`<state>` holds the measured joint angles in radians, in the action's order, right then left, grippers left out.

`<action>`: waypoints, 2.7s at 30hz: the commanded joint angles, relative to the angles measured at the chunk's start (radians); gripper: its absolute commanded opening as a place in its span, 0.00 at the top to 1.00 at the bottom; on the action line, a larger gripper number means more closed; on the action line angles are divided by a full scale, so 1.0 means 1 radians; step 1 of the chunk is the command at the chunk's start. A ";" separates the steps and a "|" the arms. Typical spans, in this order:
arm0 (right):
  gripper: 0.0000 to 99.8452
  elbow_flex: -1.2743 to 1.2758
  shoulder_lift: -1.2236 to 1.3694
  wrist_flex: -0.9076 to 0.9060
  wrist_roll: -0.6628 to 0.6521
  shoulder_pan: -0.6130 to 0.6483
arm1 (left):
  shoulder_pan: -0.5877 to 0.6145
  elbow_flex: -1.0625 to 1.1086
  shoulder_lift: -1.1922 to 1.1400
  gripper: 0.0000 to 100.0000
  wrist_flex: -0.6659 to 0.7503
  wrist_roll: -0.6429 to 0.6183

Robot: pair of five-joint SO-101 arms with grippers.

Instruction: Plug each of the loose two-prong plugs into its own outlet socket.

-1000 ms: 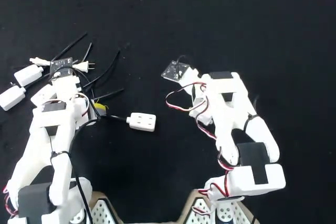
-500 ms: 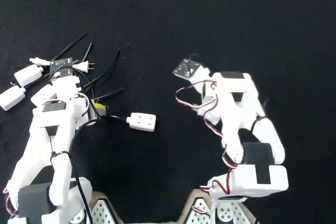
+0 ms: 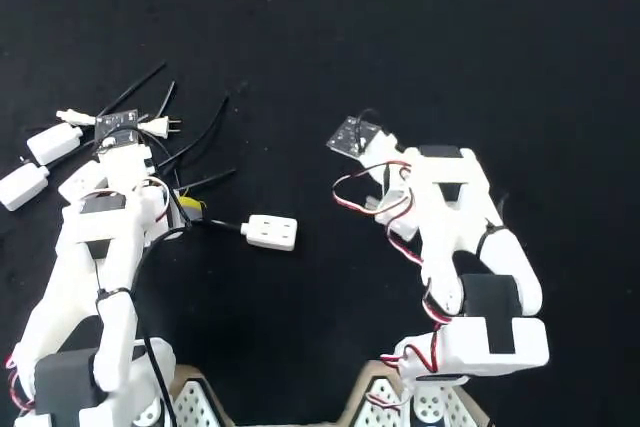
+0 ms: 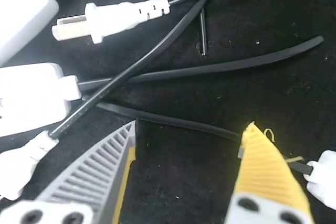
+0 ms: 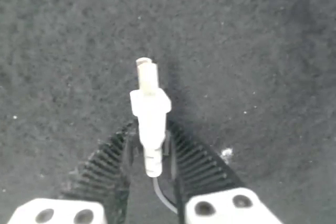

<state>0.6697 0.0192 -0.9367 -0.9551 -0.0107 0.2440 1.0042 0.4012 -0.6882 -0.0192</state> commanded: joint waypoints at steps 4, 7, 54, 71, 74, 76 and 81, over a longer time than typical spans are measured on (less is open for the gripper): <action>0.99 -0.084 -0.147 -0.110 0.080 0.051 | 0.007 -0.005 0.035 0.68 0.017 -0.009; 0.99 -0.071 -0.265 -0.152 0.114 0.083 | 0.007 -0.005 0.035 0.68 0.017 -0.009; 0.99 0.156 -0.779 -0.112 0.292 0.298 | 0.002 0.021 0.077 0.68 0.003 -0.008; 0.99 0.509 -0.806 0.446 0.543 0.640 | 0.001 0.390 0.948 0.68 -0.015 -0.017; 0.99 0.481 -0.680 0.485 0.548 0.689 | -0.007 0.412 1.074 0.68 -0.069 -0.025; 0.99 0.449 -0.599 0.491 0.549 0.721 | -0.028 0.412 1.152 0.68 -0.123 -0.044; 0.99 0.371 -0.460 0.497 0.549 0.730 | -0.134 0.449 1.344 0.68 -0.215 -0.049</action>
<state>1.1239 -0.4872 -0.4672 -0.4166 0.7027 0.1826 1.4461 1.6502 -0.8661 -0.0575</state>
